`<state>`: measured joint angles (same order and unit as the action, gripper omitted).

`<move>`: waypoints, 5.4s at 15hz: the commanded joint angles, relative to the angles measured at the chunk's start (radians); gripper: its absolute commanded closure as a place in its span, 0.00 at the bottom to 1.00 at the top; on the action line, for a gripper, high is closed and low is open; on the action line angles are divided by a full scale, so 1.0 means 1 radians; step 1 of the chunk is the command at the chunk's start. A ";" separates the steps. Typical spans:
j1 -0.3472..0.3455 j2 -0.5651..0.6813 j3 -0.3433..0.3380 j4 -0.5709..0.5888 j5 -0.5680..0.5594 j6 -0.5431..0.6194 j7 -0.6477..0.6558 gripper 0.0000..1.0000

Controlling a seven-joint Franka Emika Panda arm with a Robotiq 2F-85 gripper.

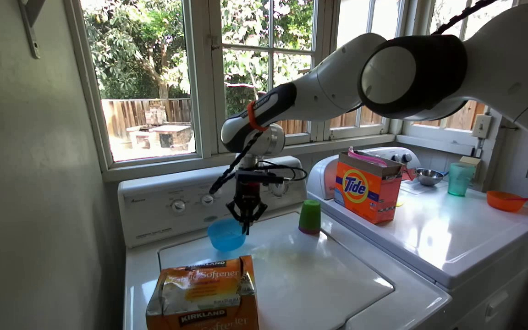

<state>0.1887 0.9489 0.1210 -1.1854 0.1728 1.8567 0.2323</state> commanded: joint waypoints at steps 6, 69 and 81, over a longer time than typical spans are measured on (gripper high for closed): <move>-0.038 0.069 0.029 0.034 0.054 -0.030 -0.089 0.71; -0.249 -0.552 -0.203 -0.907 0.435 0.554 0.864 0.00; -0.415 -0.265 -0.206 -0.528 0.587 0.219 0.619 0.00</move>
<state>-0.2352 0.5901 -0.0882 -1.8299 0.7435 2.1379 0.8710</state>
